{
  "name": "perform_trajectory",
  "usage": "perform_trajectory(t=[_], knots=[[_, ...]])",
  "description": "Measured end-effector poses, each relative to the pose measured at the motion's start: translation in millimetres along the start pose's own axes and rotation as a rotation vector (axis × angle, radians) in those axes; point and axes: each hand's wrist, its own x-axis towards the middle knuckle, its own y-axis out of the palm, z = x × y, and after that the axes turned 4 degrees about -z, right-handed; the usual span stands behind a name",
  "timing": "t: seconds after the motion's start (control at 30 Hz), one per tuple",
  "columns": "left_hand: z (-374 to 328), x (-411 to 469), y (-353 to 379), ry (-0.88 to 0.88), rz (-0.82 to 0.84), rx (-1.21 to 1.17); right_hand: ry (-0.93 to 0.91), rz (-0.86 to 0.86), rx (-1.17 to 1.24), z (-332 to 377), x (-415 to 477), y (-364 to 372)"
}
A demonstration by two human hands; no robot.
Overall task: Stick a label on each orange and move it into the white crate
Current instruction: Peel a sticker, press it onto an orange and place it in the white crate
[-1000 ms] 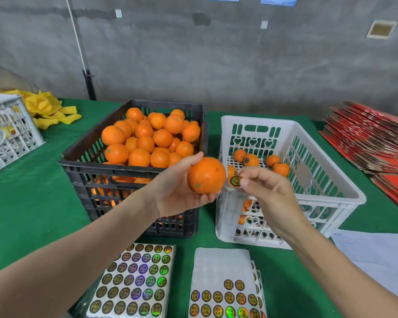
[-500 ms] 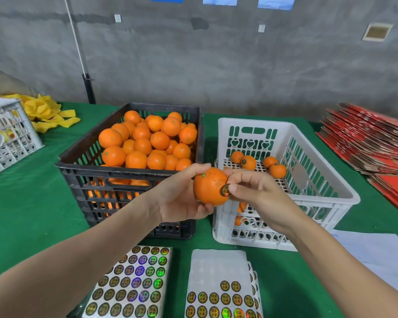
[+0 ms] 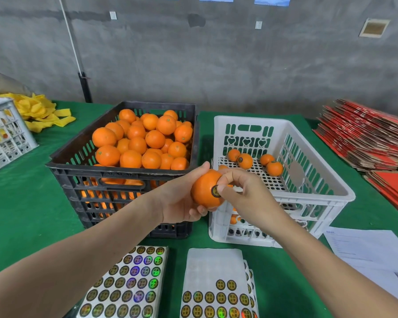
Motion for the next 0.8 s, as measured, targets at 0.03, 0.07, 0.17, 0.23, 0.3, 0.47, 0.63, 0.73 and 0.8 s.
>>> perform_trajectory(t=[0.03, 0.07, 0.17, 0.23, 0.3, 0.47, 0.63, 0.73, 0.8], knots=[[0, 1, 1, 0.000, -0.004, 0.006, -0.024, -0.030, -0.033, -1, 0, 2], [1, 1, 1, 0.004, -0.007, 0.014, -0.047, -0.064, -0.063, -2, -1, 4], [1, 3, 1, 0.018, -0.022, 0.053, -0.107, -0.135, -0.117, -6, -3, 10], [1, 4, 1, 0.034, -0.029, 0.095, -0.147, -0.153, -0.112, -9, -4, 10], [0, 5, 0, 0.061, -0.039, 0.151, -0.144, -0.137, -0.045, -10, -3, 5], [-7, 9, 3, 0.101, -0.021, 0.255, -0.024, 0.040, 0.094, -13, 14, -19], [-34, 25, 18, 0.162, -0.050, 0.309, -0.105, 0.096, 0.005, -12, 41, -33], [-63, 33, 8, 0.276, -0.269, 0.374, 0.022, -0.135, -0.037, -31, 84, -65], [-79, 33, -10, 0.391, -0.432, 0.382, 0.167, -0.115, -0.267, -58, 111, -85]])
